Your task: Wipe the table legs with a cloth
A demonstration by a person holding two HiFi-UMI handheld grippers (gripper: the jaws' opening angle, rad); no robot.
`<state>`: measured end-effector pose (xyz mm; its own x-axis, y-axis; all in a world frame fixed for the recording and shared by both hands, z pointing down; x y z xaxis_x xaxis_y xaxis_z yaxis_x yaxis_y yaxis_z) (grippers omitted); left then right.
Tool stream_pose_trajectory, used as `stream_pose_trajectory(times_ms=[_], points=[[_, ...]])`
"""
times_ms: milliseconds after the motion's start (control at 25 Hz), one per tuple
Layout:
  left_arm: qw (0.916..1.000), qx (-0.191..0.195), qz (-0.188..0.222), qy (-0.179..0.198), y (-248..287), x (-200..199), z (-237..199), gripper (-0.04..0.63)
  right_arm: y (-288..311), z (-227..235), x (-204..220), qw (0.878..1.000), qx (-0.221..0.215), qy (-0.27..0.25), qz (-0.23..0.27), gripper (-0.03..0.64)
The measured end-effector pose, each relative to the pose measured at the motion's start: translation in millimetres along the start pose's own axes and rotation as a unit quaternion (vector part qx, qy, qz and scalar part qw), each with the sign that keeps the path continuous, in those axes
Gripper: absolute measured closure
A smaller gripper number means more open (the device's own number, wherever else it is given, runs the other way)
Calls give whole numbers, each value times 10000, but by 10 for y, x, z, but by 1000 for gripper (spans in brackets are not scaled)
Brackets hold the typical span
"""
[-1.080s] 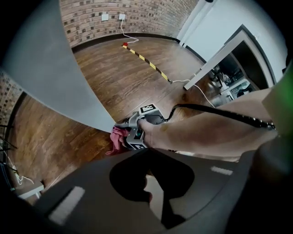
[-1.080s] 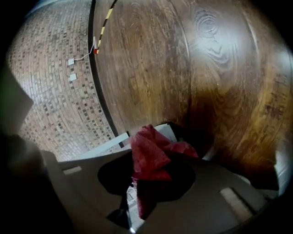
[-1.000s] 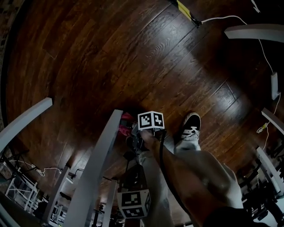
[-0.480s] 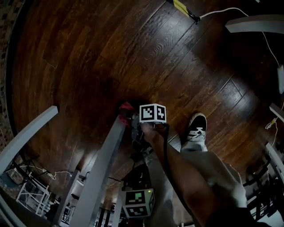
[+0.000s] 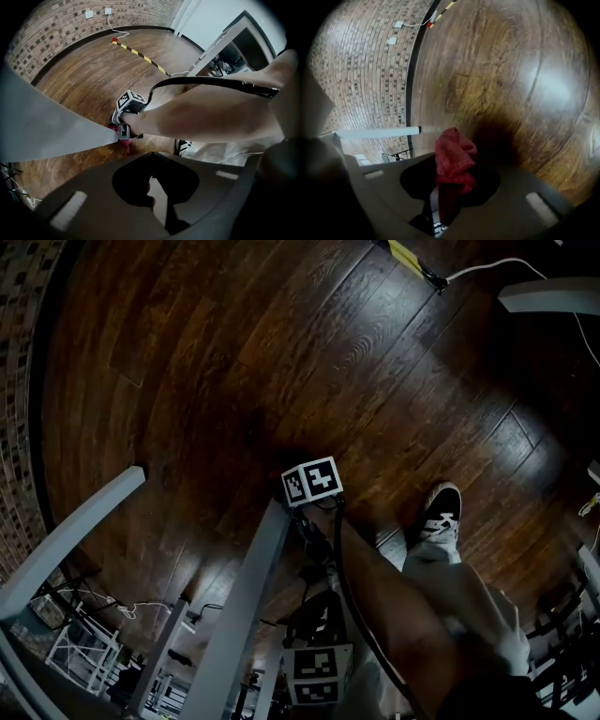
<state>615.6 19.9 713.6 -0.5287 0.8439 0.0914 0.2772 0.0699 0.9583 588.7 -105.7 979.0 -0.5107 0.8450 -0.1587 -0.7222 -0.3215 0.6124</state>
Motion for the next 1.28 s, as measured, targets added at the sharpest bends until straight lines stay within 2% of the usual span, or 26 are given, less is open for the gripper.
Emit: stream_pose_trajectory(times_ms=[120,400,680,920,1280], points=[[10000,8,-4,-15,-29,13,-28,593,48,-9,25,9986,117,-469,-236,529],[9998,115,34,-149,-137,68,56,594,-189,-467,105,9926,-514,-850,-698,531],[9996,94,85,-270,-446,36,301,594,-738,-1140,240,9892,-986,-895,-620,534],[9984,166,119,-531,-760,88,327,594,-1155,-1714,325,9837,-1030,-1258,-769,534],[9980,296,-42,-563,-1295,540,524,594,-1805,-2590,514,9789,-1328,-1317,-818,534]])
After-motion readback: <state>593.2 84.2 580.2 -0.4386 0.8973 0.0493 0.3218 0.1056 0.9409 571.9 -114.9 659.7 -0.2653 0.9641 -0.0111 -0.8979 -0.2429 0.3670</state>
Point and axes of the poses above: the fingertips, and each gripper's own axes: y forward along the fingers, z to its right, x out of its underside, the point moved 4 cm from there along -y, backward along the fingers, and after that the axes turned 6 degrees about z, right-handed, at the moved point
